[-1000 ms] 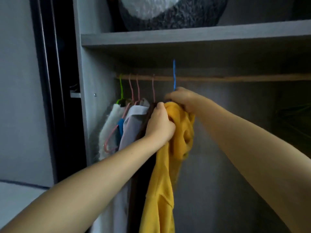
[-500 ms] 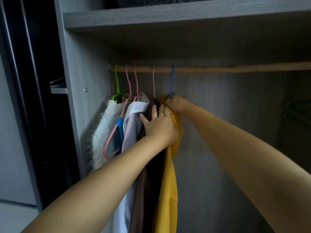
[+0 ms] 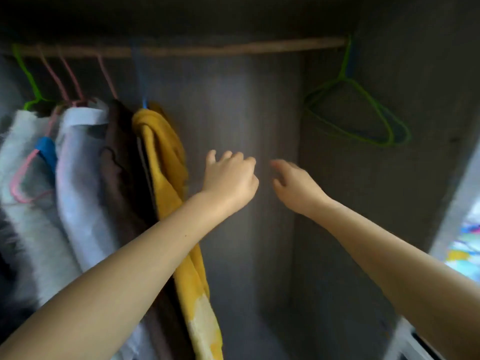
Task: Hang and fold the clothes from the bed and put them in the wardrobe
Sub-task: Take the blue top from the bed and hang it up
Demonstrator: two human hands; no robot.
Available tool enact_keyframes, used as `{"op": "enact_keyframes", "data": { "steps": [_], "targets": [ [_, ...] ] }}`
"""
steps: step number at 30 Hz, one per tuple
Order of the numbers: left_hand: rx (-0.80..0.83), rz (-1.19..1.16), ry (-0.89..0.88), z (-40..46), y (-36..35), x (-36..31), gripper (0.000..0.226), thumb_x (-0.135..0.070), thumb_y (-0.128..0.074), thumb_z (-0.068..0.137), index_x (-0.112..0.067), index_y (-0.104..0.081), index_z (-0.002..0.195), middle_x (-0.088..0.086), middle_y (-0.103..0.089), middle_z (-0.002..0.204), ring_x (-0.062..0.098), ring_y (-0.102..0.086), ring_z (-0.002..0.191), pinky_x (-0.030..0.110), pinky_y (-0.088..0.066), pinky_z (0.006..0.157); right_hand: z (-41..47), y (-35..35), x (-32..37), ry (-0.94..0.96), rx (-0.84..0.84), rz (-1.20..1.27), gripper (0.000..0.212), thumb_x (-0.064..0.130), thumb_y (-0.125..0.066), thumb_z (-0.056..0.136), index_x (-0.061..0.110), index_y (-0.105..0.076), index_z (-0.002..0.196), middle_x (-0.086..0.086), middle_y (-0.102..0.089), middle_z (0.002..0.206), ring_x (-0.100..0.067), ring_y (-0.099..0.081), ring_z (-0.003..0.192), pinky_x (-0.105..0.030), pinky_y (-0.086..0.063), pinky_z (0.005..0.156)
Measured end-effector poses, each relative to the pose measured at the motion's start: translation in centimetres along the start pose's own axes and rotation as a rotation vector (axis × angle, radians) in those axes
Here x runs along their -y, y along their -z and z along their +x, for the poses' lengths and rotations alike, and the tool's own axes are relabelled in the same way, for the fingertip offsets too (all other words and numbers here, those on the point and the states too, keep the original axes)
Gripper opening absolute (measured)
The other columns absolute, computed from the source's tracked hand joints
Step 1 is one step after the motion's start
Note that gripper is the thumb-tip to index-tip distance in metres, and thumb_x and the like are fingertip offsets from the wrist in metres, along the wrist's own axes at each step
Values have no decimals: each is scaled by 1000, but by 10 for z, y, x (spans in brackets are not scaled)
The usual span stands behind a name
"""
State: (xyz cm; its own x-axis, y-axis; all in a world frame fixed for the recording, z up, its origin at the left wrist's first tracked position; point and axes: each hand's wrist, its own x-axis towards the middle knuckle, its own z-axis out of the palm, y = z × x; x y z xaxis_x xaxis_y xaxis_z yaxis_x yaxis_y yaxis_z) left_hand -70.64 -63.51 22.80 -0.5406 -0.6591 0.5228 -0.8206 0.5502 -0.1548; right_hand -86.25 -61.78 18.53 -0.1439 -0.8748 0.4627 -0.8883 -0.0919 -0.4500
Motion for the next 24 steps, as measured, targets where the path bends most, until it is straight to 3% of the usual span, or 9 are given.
{"op": "enact_keyframes", "data": {
  "steps": [3,5,9,15,18,21,24],
  "targets": [
    [34,-241,-91,-25,-14,-82,25,-25,-42,95,-19,-63,106,4,-67,103,27,-58,96,33,-35,79,-88,22,-56,-145,47,5,42,12,-41,93,12,-50,134,-11,-58,127,-28,-55,115,-31,-44,93],
    [69,-366,-153,-50,-25,-141,24,-25,-43,94,-20,-65,101,1,-67,97,26,-58,85,30,-34,72,-150,37,-93,-232,91,-25,39,12,-40,93,14,-54,129,-8,-62,123,-28,-58,112,-28,-43,90],
    [147,-511,-345,-99,-45,-270,25,-26,-42,94,-20,-66,100,2,-65,101,28,-61,92,31,-41,73,-287,78,-168,-485,128,-50,32,16,-44,94,17,-63,120,-5,-64,121,-25,-58,110,-29,-42,92],
    [388,-612,-591,-158,-59,-452,24,-24,-42,92,-18,-65,96,3,-66,104,27,-59,100,32,-46,75,-480,157,-250,-903,68,-66,32,20,-41,93,22,-66,113,1,-69,113,-17,-63,100,-24,-47,82],
    [499,-609,-717,-185,-62,-524,24,-24,-43,91,-17,-65,99,6,-66,107,30,-60,99,33,-46,75,-556,187,-271,-1050,58,-98,32,22,-40,94,22,-64,116,5,-66,114,-14,-61,98,-22,-41,76],
    [538,-627,-821,-205,-63,-583,24,-25,-43,91,-19,-65,99,5,-67,106,29,-61,98,32,-42,72,-615,210,-288,-1184,28,-99,29,19,-41,92,21,-65,108,3,-67,104,-17,-63,88,-28,-48,73],
    [591,-662,-916,-216,-65,-635,25,-25,-42,92,-18,-65,97,4,-67,103,26,-60,94,32,-42,70,-658,229,-304,-1300,21,-117,29,18,-41,92,18,-66,107,-2,-69,106,-22,-62,97,-34,-51,82]
  ]
}}
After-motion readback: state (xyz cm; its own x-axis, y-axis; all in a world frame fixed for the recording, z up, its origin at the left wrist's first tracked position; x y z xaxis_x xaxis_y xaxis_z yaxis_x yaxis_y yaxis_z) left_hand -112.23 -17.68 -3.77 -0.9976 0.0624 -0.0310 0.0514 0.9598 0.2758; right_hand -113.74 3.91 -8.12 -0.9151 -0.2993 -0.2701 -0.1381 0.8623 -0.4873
